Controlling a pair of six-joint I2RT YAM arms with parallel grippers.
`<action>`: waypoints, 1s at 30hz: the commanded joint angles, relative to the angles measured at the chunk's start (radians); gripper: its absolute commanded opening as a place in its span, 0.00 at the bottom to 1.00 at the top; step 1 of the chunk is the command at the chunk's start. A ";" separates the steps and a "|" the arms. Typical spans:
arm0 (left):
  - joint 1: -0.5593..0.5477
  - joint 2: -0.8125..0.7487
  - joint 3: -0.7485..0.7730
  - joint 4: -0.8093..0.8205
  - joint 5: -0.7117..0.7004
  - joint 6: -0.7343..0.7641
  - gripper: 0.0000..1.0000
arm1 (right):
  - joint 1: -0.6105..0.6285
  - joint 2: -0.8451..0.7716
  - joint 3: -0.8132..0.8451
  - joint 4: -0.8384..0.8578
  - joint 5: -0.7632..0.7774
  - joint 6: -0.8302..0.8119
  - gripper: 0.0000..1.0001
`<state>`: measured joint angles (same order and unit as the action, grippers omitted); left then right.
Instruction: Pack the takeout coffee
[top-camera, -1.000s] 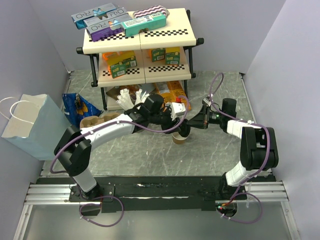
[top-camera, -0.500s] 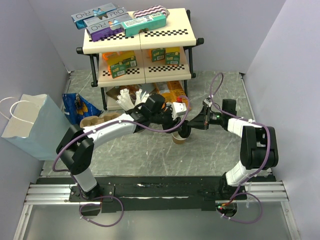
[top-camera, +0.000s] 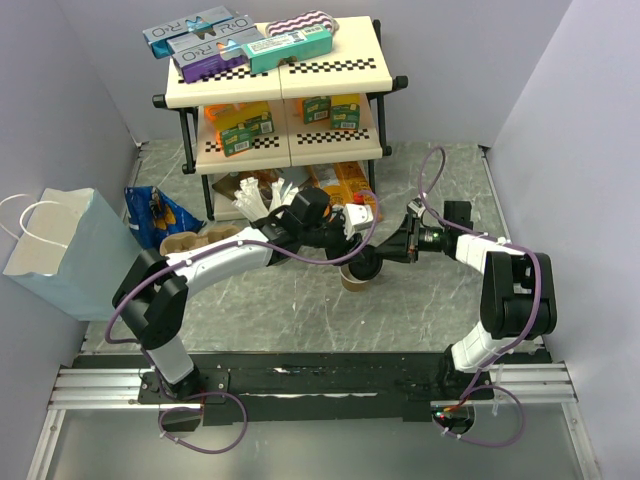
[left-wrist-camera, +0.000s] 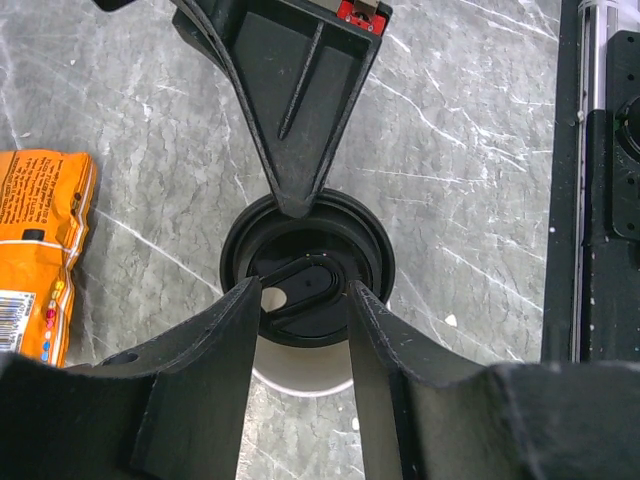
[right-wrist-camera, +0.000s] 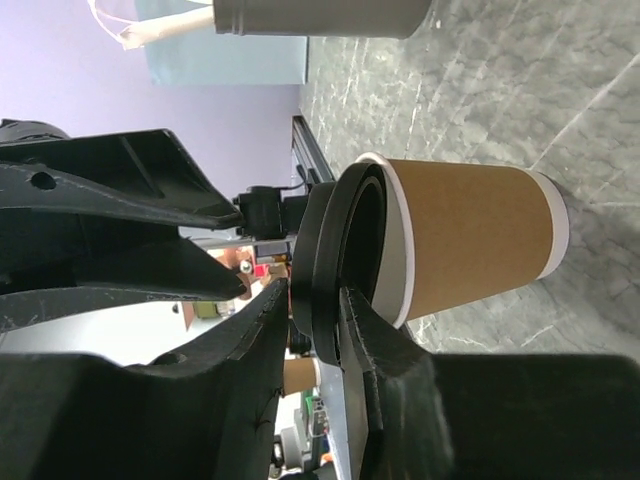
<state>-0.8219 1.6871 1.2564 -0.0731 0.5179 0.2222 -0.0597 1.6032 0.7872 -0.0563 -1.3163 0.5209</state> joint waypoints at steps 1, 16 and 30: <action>-0.005 -0.003 -0.006 0.032 0.013 0.002 0.45 | -0.008 -0.008 0.046 -0.027 0.011 -0.032 0.35; -0.005 -0.001 -0.029 0.026 0.013 0.006 0.46 | -0.008 0.018 0.090 -0.126 0.055 -0.116 0.40; -0.005 -0.001 -0.046 0.032 0.022 -0.001 0.46 | -0.008 0.035 0.106 -0.180 0.098 -0.159 0.38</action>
<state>-0.8219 1.6871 1.2175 -0.0711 0.5186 0.2226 -0.0601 1.6211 0.8455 -0.2100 -1.2324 0.3935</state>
